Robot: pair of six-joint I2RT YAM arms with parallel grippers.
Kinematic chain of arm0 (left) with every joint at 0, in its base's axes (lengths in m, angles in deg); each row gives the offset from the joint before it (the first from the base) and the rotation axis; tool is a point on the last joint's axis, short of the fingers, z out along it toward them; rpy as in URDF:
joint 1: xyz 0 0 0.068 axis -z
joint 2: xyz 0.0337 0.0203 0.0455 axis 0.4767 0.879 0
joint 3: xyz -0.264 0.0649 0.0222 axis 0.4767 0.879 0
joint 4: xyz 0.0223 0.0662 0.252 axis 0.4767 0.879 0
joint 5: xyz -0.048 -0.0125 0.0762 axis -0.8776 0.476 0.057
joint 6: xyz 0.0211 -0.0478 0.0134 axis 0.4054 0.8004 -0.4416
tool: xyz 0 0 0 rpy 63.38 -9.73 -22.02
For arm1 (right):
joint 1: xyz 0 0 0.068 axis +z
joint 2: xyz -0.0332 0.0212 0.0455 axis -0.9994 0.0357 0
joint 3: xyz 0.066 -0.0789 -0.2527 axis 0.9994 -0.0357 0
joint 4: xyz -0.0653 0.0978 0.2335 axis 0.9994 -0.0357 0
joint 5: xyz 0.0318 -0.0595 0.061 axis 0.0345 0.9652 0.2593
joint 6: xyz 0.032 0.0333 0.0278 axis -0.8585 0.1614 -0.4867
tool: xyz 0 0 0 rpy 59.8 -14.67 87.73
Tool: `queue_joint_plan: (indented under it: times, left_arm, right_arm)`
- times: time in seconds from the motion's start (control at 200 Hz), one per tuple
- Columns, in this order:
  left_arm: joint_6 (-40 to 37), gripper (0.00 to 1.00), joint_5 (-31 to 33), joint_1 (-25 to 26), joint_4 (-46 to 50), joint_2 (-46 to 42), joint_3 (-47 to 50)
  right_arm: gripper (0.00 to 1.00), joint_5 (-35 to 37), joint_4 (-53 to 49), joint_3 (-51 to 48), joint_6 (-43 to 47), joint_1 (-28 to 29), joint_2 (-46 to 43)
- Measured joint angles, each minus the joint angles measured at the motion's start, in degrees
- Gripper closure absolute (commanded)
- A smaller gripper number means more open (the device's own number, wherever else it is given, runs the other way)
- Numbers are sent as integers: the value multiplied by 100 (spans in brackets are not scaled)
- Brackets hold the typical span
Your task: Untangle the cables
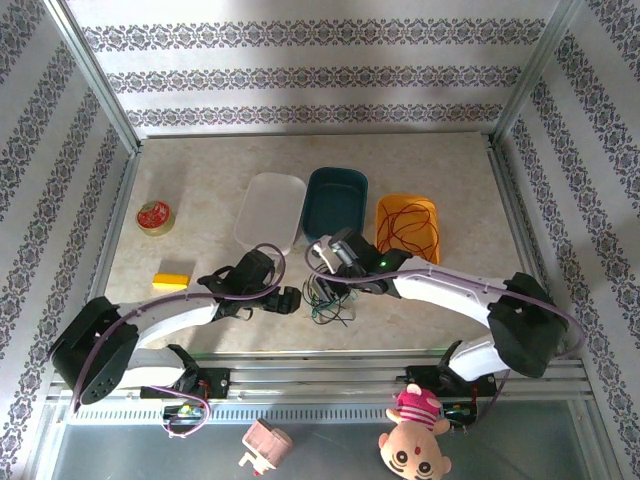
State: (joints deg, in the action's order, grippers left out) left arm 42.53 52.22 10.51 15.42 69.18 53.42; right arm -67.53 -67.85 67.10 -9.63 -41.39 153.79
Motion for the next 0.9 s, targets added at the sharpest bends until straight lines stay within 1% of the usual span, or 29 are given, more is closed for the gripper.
queue_joint_plan:
  times: [0.1, 0.18, 0.265, 0.335, 0.415, 0.515, 0.645, 0.71, 0.805, 0.899]
  left_arm:
    - [-142, 6, -256, 7, -2, 175, -199]
    - [-234, 6, -400, 7, -39, 330, -448]
    - [-293, 7, -503, 7, -142, 551, -719]
    - [-341, 8, -575, 7, -229, 791, -916]
    - [-380, 9, -649, 7, -304, 1099, -1121]
    - [-385, 11, -688, 7, -380, 1394, -1283]
    - [-376, 15, -688, 22, -459, 1672, -1364]
    - [-376, 20, -688, 42, -522, 1797, -1373]
    - [-378, 30, -581, 66, -595, 1943, -1394]
    - [-376, 55, -387, 63, -595, 2037, -1416]
  right_arm:
    - [48, -48, -22, -365, -122, -343, -503]
    - [49, -57, -63, -586, -225, -483, -796]
    - [52, -111, -101, -647, -334, -481, -837]
    - [56, -205, -103, -649, -457, -516, -745]
    - [64, -243, -114, -678, -568, -560, -619]
    - [72, -256, -160, -787, -715, -597, -516]
    - [89, -286, -227, -839, -826, -597, -398]
    - [95, -282, -232, -839, -883, -597, -393]
    - [96, -280, -269, -837, -894, -599, -407]
    - [98, -282, -354, -837, -887, -636, -540]
